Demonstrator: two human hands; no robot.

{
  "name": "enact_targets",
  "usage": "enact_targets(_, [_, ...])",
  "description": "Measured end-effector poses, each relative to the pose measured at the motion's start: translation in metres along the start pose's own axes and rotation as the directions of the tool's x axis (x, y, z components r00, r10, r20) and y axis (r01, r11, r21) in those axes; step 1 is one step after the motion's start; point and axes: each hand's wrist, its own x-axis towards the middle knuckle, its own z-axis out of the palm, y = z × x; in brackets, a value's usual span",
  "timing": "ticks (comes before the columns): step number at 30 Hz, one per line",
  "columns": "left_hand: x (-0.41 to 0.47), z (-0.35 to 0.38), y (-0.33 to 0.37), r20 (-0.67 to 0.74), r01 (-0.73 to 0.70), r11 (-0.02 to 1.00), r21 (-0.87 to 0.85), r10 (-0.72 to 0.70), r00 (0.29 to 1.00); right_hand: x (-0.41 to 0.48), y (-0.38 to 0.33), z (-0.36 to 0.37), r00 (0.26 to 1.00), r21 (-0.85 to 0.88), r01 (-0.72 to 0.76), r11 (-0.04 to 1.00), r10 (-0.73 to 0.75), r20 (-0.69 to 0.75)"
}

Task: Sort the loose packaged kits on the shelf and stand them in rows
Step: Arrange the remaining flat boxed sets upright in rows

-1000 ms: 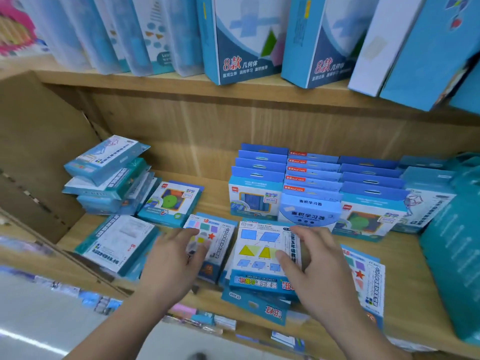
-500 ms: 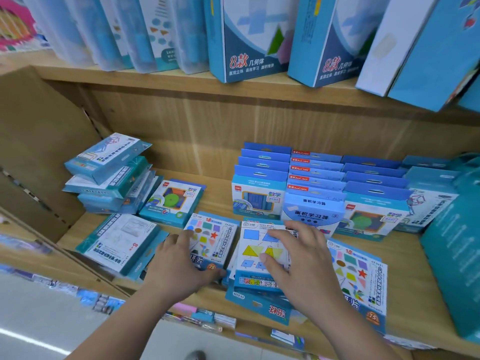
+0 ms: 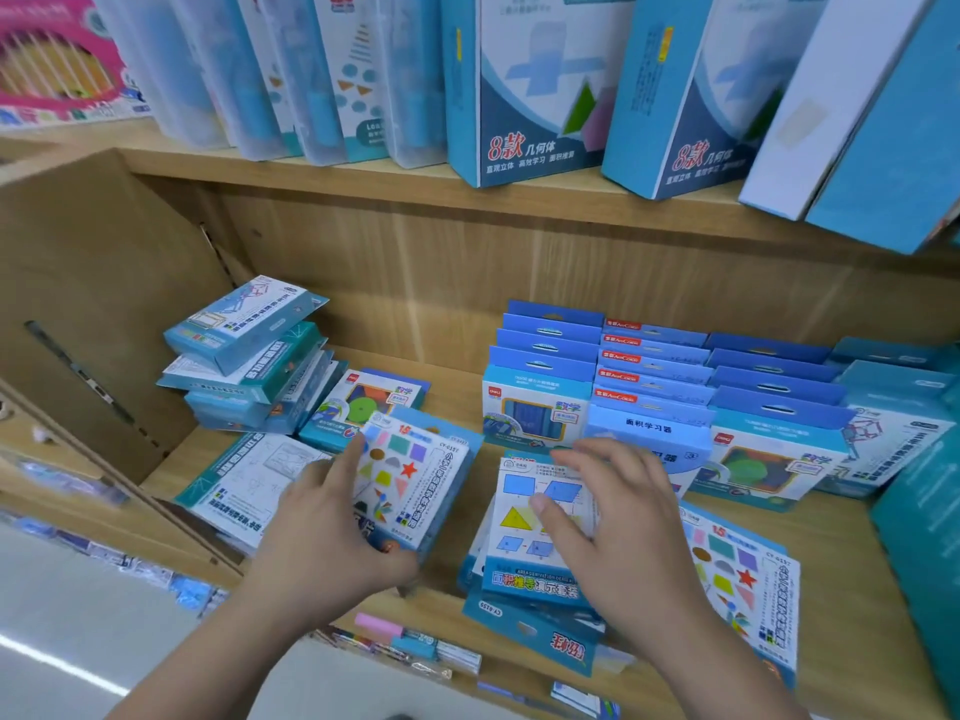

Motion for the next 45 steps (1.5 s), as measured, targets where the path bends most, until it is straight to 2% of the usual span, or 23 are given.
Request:
enact_targets(3, [0.0, -0.015, 0.002, -0.122, -0.093, 0.99, -0.105, 0.08, 0.989, 0.018, -0.025, -0.009, 0.998, 0.17, 0.016, 0.985, -0.027, 0.058])
enact_targets(6, [0.004, -0.022, 0.008, -0.213, -0.239, 0.964, -0.117, 0.211, 0.954, 0.045, -0.057, -0.012, 0.986, 0.401, -0.074, 0.913, 0.005, 0.169])
enact_targets(8, [0.011, -0.022, 0.01, -0.244, -0.312, 0.946, -0.083, 0.284, 0.927, 0.068, -0.073, -0.008, 0.978, 0.481, -0.145, 0.864, 0.05, 0.203])
enact_targets(10, [0.024, -0.021, 0.004, -0.265, -0.337, 0.94, -0.045, 0.314, 0.912, 0.091, -0.082, -0.002, 0.974, 0.489, -0.178, 0.854, 0.083, 0.209])
enact_targets(13, [0.049, -0.022, -0.007, -0.28, -0.354, 0.934, -0.049, 0.328, 0.902, 0.119, -0.091, 0.007, 0.974, 0.409, -0.153, 0.9, 0.068, 0.215])
enact_targets(16, [0.076, -0.03, -0.022, -0.156, -0.327, 0.942, -0.074, 0.313, 0.937, 0.139, -0.101, 0.01, 0.984, 0.298, -0.134, 0.945, 0.092, 0.151])
enact_targets(17, [0.084, -0.032, -0.029, -0.104, -0.302, 0.953, -0.041, 0.296, 0.949, 0.146, -0.104, 0.01, 0.989, 0.24, -0.12, 0.963, 0.095, 0.116])
enact_targets(20, [0.11, -0.033, -0.053, -0.064, -0.303, 0.944, 0.133, 0.313, 0.948, 0.163, -0.11, 0.012, 0.997, 0.095, -0.078, 0.992, 0.075, 0.03])
enact_targets(22, [0.123, -0.03, -0.064, 0.032, -0.304, 0.915, 0.265, 0.307, 0.951, 0.176, -0.115, 0.017, 0.999, -0.012, -0.053, 0.999, 0.053, -0.006])
enact_targets(24, [0.129, -0.025, -0.07, 0.108, -0.31, 0.893, 0.325, 0.291, 0.951, 0.188, -0.118, 0.025, 0.999, -0.135, -0.046, 0.99, 0.044, -0.018])
enact_targets(27, [0.137, -0.02, -0.068, 0.131, -0.337, 0.886, 0.319, 0.311, 0.941, 0.202, -0.12, 0.037, 0.999, -0.267, -0.046, 0.963, 0.048, 0.001])
enact_targets(33, [0.153, -0.013, -0.064, 0.182, -0.298, 0.918, 0.264, 0.256, 0.95, 0.215, -0.108, 0.055, 0.999, -0.4, -0.036, 0.916, 0.046, 0.017])
enact_targets(39, [0.166, -0.008, -0.057, 0.224, -0.297, 0.886, 0.356, 0.227, 0.948, 0.221, -0.096, 0.064, 0.997, -0.57, -0.067, 0.819, 0.072, -0.014])
enact_targets(45, [0.178, -0.006, -0.05, 0.217, -0.245, 0.893, 0.378, 0.172, 0.961, 0.22, -0.099, 0.07, 0.993, -0.591, -0.114, 0.799, 0.073, -0.093])
